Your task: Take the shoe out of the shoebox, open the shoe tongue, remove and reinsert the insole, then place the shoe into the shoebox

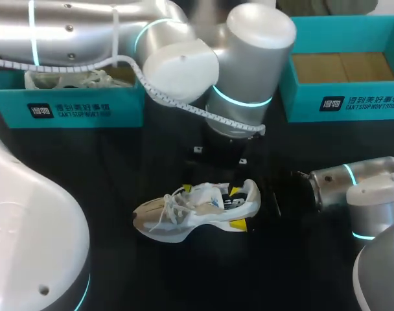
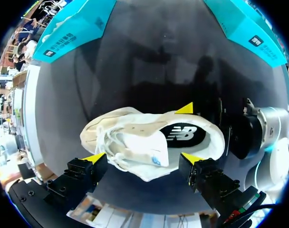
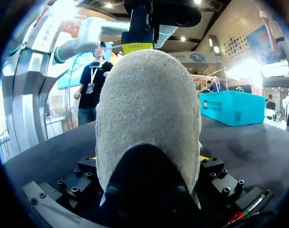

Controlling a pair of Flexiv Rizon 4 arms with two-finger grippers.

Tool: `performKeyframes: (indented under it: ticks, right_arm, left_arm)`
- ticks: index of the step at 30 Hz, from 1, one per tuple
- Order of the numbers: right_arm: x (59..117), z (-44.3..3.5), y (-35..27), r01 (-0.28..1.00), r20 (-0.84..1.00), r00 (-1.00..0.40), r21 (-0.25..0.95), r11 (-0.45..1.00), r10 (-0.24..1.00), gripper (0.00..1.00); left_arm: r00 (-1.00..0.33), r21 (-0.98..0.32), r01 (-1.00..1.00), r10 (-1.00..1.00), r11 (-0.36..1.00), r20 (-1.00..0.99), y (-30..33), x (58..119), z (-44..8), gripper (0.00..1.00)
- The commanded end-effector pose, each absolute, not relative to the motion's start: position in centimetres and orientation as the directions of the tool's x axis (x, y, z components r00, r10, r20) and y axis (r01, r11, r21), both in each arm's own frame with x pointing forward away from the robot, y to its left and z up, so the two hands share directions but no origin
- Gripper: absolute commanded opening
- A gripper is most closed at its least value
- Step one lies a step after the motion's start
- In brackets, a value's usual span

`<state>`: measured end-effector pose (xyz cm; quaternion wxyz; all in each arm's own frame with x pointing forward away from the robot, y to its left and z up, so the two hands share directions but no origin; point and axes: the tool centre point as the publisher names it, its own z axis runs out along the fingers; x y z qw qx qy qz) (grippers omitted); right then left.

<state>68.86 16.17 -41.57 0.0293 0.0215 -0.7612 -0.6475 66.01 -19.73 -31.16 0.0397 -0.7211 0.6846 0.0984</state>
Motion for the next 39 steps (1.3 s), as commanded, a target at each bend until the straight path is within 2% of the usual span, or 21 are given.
performKeyframes:
  ticks: [1,19,35,39]
  right_arm:
    - [69.0,-41.6,16.3,0.006,0.017,-0.997,0.986,0.164,-0.07,0.0]
    - [69.0,-41.6,16.3,0.006,0.017,-0.997,0.986,0.164,-0.07,0.0]
    - [69.0,-41.6,16.3,0.006,0.017,-0.997,0.986,0.164,-0.07,0.0]
    - [69.0,-41.6,16.3,0.006,0.017,-0.997,0.986,0.164,-0.07,0.0]
  left_arm:
    - [0.105,0.046,-0.991,-0.94,-0.127,-0.325,-20.9,65.5,-32.0,1.0]
    - [0.176,-0.013,-0.981,-0.86,-0.193,-0.478,-21.2,65.7,-34.4,1.0]
    - [0.205,-0.064,-0.976,-0.783,-0.208,-0.587,-19.0,65.4,-35.2,1.0]
    - [0.205,-0.066,-0.976,-0.776,-0.208,-0.596,-18.3,65.1,-34.9,0.96]
